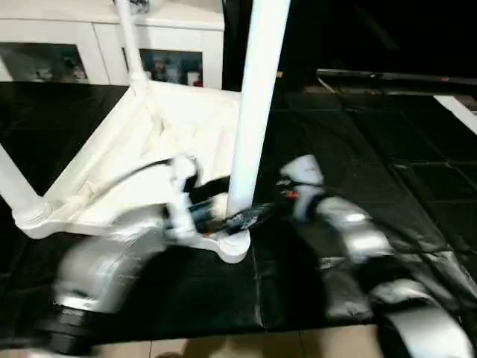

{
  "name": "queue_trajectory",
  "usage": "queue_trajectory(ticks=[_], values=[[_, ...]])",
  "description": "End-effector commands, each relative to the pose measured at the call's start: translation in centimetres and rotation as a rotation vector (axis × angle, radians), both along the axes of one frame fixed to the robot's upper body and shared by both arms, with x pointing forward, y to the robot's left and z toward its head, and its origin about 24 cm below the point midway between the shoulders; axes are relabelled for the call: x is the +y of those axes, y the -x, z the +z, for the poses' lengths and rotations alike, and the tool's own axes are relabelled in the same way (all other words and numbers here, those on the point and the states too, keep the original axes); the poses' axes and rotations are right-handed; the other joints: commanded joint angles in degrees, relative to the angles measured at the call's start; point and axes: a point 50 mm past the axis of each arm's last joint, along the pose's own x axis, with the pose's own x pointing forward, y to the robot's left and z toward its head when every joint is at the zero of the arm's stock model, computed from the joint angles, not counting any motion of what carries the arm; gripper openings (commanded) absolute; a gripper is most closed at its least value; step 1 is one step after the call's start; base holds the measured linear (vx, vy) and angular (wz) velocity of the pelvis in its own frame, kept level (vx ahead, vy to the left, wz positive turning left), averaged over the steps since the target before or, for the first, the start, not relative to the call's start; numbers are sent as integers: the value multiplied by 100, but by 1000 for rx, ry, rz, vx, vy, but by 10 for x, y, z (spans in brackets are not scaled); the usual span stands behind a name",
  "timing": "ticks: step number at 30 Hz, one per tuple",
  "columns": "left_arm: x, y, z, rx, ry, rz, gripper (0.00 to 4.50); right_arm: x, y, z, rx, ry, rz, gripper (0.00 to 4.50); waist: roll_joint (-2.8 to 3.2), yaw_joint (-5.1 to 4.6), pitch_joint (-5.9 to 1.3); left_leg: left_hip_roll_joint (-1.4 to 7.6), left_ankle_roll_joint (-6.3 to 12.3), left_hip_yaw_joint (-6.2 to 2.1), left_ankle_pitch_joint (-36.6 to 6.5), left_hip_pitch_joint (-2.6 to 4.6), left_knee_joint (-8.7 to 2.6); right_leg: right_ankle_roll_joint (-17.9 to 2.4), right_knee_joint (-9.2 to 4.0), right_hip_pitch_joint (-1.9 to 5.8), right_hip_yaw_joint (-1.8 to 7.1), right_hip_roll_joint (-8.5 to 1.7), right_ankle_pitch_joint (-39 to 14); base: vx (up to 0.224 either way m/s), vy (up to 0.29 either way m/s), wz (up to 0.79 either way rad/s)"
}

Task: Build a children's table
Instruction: Rotate table base

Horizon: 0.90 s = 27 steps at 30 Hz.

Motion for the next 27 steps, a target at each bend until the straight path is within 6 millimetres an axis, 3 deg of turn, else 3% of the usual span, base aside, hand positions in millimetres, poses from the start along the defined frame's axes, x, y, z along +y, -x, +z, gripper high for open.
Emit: queue_trajectory(ticks=[1,4,6,9,11,12,13,14,16,22,27], values=[[12,0,0,9,-61,-62,442,-12,4,14,-41,-14,92,450,165,20,-385,14,45,54,-875,92,-364,-1398,-306,300,159,-198,144,0,0,0],[25,-1,-2,26,-133,-102,442,-22,11,20,-48,8,165,450,157,30,-373,10,57,53,-987,102,-374,-1406,-324,303,156,-193,3,0,0,0],[36,-4,-7,44,-217,-132,442,-30,18,24,-48,39,237,450,184,52,-370,11,63,50,-1072,115,-378,-1394,-335,298,155,-202,-134,0,0,0],[43,-9,-11,42,-300,-149,407,-36,25,29,-35,51,296,450,187,69,-362,18,70,43,-1068,108,-391,-1383,-353,307,153,-207,-182,0,0,0],[51,-20,-18,13,-436,-163,404,-42,37,36,-9,63,394,450,232,85,-357,10,69,38,-1101,105,-390,-1400,-377,314,149,-201,-210,0,0,0],[51,-20,-18,13,-436,-163,404,-42,37,36,-9,63,394,450,217,88,-377,29,73,36,-1085,102,-377,-1418,-341,319,154,-222,-108,0,0,0],[57,-29,-25,-20,-589,-187,378,-43,48,43,12,66,478,450,214,93,-383,25,66,35,-1062,90,-378,-1434,-333,324,150,-232,-99,0,0,0],[58,-31,-27,-28,-625,-196,366,-43,51,44,19,64,493,450,201,135,-386,26,135,35,-1049,112,-364,-1354,-355,332,161,-224,-131,0,0,0],[60,-37,-31,-46,-701,-209,365,-42,55,47,35,56,527,450,216,135,-391,28,129,23,-959,87,-365,-1362,-349,332,157,-245,-91,0,0,0],[58,-50,-38,-57,-779,-256,315,-38,67,49,82,52,590,450,254,155,-411,27,52,28,-971,86,-352,-1530,-337,324,153,-252,23,0,0,0],[56,-56,-40,-64,-792,-300,275,-38,73,50,105,56,604,450,265,201,-419,34,15,23,-1008,88,-356,-1528,-337,327,153,-272,10,0,0,0]])
